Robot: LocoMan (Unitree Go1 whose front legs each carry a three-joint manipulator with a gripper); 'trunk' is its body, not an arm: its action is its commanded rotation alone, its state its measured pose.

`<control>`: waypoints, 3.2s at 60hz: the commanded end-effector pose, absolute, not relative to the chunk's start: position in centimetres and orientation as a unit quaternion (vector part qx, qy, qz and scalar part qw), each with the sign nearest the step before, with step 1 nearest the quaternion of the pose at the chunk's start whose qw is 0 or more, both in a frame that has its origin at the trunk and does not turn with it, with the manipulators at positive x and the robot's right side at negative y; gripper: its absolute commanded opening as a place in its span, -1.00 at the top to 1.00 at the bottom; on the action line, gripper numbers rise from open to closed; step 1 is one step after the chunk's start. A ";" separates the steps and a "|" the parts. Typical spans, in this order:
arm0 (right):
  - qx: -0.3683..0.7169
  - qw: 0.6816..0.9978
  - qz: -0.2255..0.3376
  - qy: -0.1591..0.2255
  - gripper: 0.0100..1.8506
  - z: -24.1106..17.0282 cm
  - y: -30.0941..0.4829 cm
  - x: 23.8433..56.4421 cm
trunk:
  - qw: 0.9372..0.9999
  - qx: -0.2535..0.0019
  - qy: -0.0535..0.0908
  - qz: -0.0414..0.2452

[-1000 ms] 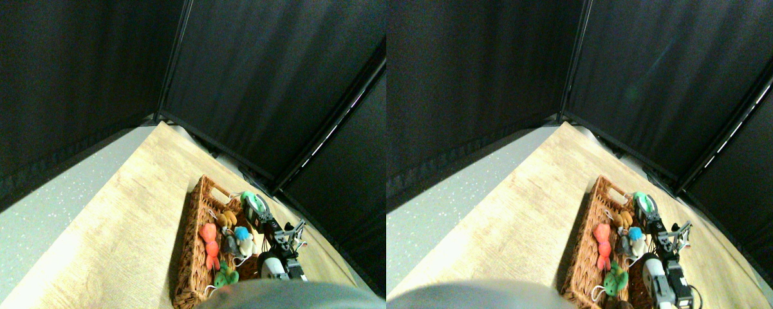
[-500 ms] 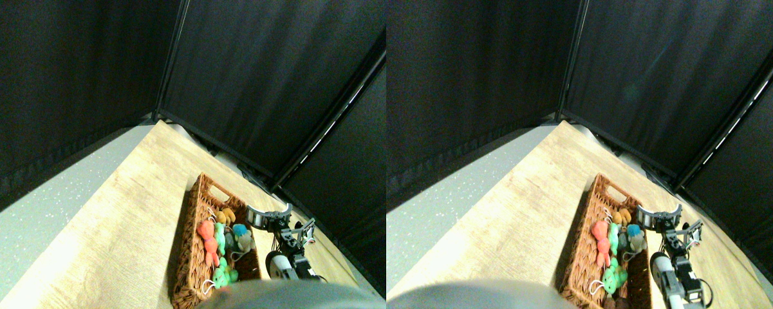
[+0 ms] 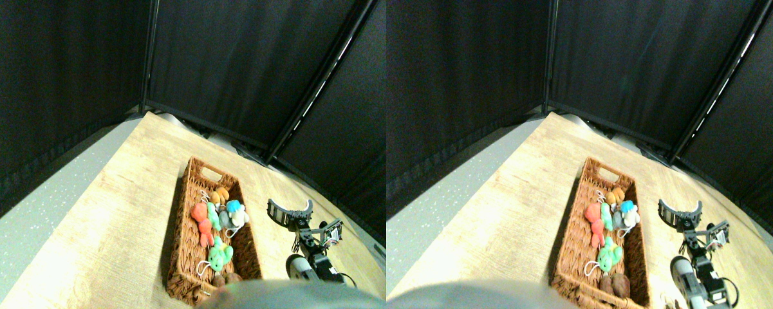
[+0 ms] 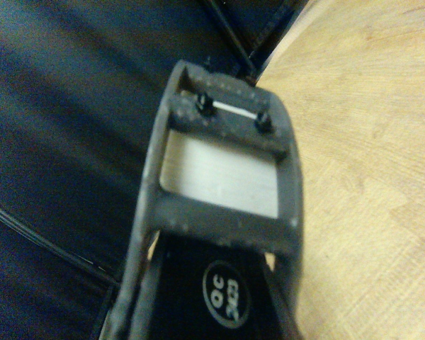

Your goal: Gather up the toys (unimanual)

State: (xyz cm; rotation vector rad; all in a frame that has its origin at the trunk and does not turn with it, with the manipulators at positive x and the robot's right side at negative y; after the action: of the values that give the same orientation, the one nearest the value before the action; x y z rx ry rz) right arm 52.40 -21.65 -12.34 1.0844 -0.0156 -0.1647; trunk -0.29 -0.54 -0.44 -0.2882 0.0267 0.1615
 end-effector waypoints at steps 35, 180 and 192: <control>0.596 0.794 -0.112 -0.030 0.16 -14.4 -24.5 48.1 | 0.993 -0.103 0.042 0.031; 0.606 0.769 -0.197 0.043 0.93 -20.9 -24.3 43.4 | 0.989 -0.134 0.043 0.042; 0.599 0.783 -0.161 0.038 0.93 -18.7 -23.2 45.1 | 0.988 -0.141 0.035 0.046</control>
State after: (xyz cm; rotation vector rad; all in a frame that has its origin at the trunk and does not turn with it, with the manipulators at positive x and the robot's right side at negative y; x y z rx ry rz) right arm 44.42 -23.76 -20.21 1.2736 0.1354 -0.3894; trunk -0.09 -0.23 -0.24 -0.2656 0.0779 0.0821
